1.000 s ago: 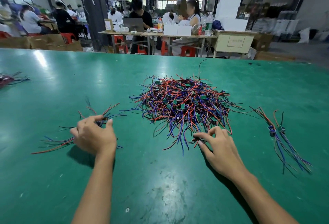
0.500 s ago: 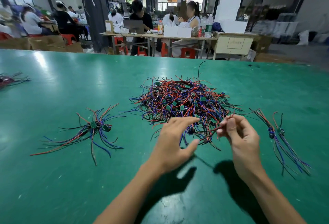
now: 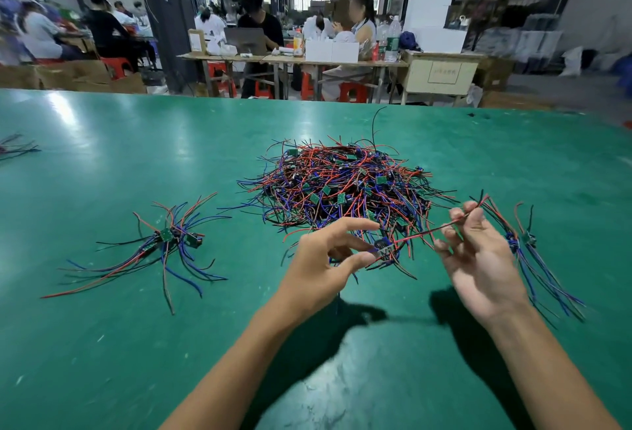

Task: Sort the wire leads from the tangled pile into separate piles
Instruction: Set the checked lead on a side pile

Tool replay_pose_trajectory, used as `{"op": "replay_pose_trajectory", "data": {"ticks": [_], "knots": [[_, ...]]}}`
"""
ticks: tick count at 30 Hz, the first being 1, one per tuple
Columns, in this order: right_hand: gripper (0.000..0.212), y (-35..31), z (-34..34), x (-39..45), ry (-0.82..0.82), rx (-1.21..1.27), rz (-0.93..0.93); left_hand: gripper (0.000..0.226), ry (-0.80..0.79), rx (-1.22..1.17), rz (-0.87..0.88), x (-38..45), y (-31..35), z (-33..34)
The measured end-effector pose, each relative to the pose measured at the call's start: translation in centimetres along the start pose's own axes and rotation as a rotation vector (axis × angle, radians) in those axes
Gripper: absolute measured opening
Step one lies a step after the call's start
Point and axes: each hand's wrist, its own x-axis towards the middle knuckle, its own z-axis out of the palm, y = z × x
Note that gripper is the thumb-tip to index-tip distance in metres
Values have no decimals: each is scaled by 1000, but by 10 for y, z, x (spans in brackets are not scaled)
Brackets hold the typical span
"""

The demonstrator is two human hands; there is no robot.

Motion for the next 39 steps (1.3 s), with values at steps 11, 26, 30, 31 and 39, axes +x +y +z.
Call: {"op": "replay_pose_trajectory", "data": {"ticks": [11,26,30,31,39], "knots": [[33,46,10,-13,-161,-414,52,26,219,370,337,-4,-11,6],[17,56,2,-14,-173,-661,-149,37,-78,-426,-488,-6,0,22],[18,58,-1,-12,-165,-676,-113,24,-101,-454,-539,-5,-2,20],[18,58,-1,-12,-181,-696,-115,22,-109,-461,-558,-5,-2,20],[23,64,6,-17,-285,-524,99,10,-35,-518,-596,-5,-7,25]]}}
